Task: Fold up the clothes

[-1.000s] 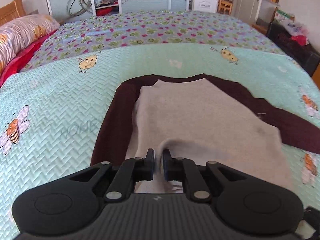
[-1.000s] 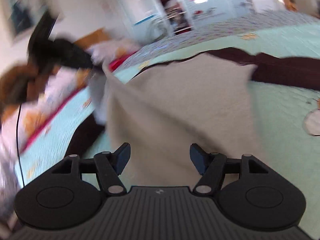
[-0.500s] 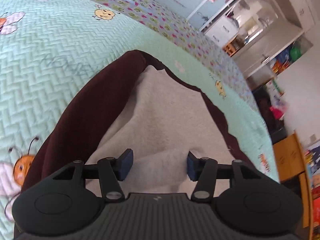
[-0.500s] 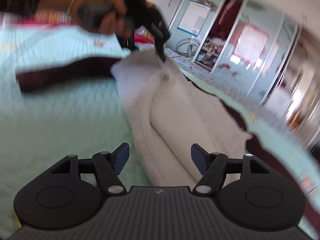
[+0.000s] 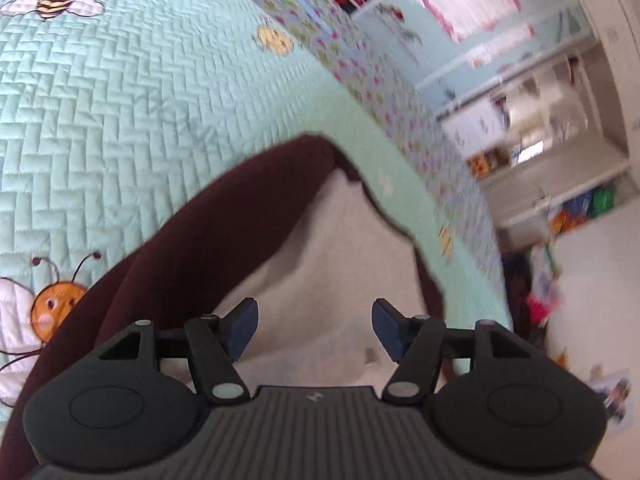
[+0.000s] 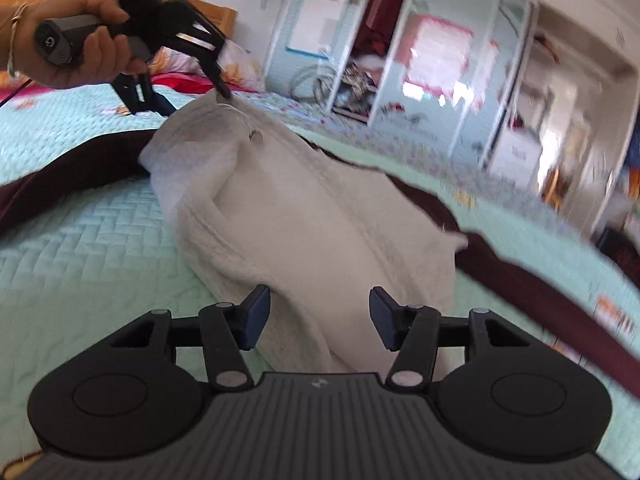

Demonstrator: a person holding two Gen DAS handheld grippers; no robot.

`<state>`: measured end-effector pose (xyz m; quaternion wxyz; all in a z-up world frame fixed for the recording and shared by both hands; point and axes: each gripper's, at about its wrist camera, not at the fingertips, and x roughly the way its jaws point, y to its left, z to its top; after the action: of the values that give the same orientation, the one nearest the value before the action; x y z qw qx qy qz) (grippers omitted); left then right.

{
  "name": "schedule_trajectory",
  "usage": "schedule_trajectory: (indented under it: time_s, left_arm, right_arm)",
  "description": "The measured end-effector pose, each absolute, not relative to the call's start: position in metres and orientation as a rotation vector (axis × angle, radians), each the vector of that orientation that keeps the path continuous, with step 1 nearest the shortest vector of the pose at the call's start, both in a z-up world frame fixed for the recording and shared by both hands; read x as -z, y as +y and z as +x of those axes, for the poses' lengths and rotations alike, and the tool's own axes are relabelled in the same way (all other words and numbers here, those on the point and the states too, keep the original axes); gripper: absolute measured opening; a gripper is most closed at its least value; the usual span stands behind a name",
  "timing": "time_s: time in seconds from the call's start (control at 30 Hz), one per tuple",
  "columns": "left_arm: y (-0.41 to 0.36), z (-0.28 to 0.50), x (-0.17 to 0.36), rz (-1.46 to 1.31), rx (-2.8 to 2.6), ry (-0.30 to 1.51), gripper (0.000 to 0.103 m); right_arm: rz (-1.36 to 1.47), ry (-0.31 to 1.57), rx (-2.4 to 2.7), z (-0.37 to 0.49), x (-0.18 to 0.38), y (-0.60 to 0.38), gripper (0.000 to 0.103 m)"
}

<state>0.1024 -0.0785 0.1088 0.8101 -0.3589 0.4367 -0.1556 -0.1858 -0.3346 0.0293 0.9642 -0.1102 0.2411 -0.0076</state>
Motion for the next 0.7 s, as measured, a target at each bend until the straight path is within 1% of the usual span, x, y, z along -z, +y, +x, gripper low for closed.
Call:
schedule_trajectory:
  time_s: [0.07,0.1,0.17,0.27,0.33,0.47,0.6,0.63,0.67,0.7]
  left_arm:
    - [-0.073,0.103,-0.119,-0.799,0.322,0.889,0.068]
    - [-0.072,0.101,-0.125,-0.797,0.314,0.870,0.072]
    - [-0.082,0.089,-0.132,-0.700,0.355,0.863,0.075]
    - [-0.127,0.067,-0.125,-0.425,0.510,0.961,0.075]
    - [-0.150,0.054,-0.108,-0.322,0.549,1.036,0.074]
    - [-0.161,0.055,-0.075,-0.392,0.521,1.117,0.074]
    - [-0.173,0.065,-0.066,-0.424,0.533,1.117,0.072]
    - [-0.177,0.067,-0.065,-0.416,0.537,1.120,0.070]
    - [-0.181,0.069,-0.064,-0.407,0.540,1.122,0.058]
    - [-0.185,0.070,-0.063,-0.398,0.543,1.125,0.036]
  right_arm:
    - [-0.142,0.531,0.044,-0.178,-0.023,-0.346,0.057]
    - [-0.093,0.550,0.054,-0.175,-0.020,-0.353,0.057]
    - [-0.029,0.565,0.060,-0.173,-0.017,-0.360,0.058]
    - [0.023,0.563,0.052,-0.173,-0.016,-0.365,0.059]
    - [0.059,0.561,0.047,-0.173,-0.016,-0.369,0.059]
    - [0.105,0.558,0.039,-0.174,-0.015,-0.373,0.059]
    - [0.089,0.550,0.034,-0.178,-0.015,-0.373,0.061]
    - [0.088,0.547,0.034,-0.179,-0.015,-0.373,0.061]
    - [0.088,0.544,0.033,-0.179,-0.015,-0.372,0.061]
    - [0.087,0.541,0.032,-0.179,-0.016,-0.372,0.061]
